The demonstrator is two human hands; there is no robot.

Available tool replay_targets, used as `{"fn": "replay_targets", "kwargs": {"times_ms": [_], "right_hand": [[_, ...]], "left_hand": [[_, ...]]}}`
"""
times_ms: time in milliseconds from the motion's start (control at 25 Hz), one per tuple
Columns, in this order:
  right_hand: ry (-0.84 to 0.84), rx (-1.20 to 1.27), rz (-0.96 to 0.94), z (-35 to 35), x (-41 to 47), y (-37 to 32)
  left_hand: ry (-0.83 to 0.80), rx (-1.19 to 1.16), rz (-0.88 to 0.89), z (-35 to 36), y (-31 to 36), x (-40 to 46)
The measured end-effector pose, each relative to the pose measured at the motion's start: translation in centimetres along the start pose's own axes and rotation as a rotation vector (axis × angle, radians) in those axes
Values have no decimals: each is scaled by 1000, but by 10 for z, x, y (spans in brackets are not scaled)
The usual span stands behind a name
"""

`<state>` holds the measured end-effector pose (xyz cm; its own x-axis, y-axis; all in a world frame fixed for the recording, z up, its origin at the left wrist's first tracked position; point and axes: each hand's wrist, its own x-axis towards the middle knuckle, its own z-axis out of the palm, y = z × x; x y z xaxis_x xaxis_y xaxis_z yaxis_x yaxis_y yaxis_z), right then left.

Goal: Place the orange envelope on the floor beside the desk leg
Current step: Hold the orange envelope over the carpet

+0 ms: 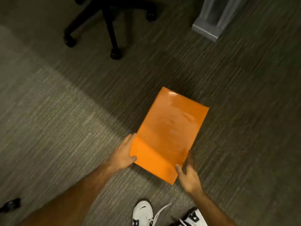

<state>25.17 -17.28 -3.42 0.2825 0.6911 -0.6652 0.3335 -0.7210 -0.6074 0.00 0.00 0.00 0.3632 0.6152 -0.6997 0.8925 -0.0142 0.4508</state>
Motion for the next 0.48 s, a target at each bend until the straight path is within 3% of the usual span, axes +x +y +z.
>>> {"fn": "replay_targets", "kwargs": {"times_ms": [200, 480], "right_hand": [[-13, 151, 151, 21, 16, 9], [-38, 41, 61, 16, 15, 12]], "left_hand": [[-14, -132, -46, 14, -10, 24], [-28, -94, -93, 25, -4, 33]]}}
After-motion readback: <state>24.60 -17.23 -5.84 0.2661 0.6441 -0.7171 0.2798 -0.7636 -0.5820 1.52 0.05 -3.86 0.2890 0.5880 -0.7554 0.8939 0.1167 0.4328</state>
